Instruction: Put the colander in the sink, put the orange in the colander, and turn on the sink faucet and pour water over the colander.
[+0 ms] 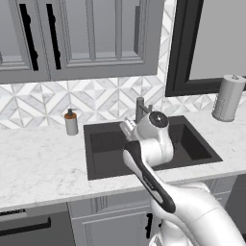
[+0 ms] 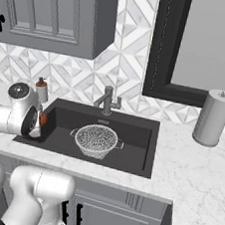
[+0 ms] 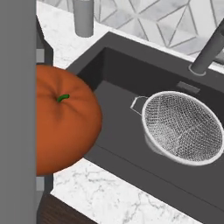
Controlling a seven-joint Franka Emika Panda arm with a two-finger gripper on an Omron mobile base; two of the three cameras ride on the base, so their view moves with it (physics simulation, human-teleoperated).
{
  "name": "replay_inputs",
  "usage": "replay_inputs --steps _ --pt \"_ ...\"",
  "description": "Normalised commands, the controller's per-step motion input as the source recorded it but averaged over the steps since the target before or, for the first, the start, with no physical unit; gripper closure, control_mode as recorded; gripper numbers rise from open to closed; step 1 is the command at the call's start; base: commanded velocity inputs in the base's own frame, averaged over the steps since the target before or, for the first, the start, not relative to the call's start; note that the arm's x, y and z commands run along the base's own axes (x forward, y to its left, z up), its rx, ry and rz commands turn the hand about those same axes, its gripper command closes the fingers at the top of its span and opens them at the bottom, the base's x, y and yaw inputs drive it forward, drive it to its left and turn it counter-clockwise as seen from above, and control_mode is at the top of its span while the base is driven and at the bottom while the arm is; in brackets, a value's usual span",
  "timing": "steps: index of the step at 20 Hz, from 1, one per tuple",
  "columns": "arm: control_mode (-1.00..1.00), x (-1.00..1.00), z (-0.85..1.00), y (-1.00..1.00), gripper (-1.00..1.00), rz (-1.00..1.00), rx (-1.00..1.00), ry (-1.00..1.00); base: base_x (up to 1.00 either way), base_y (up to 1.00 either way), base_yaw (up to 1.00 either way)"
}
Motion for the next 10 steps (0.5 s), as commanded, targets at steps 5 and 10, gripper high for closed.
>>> replay_inputs --steps 5,10 --pt "-1.00 0.02 0.39 -0.98 1.00 -0.12 0.05 0.07 0.00 0.00 0.00" --pt "-1.00 0.01 0.00 -0.96 1.00 0.14 0.00 0.03 0.00 0.00 0.00"
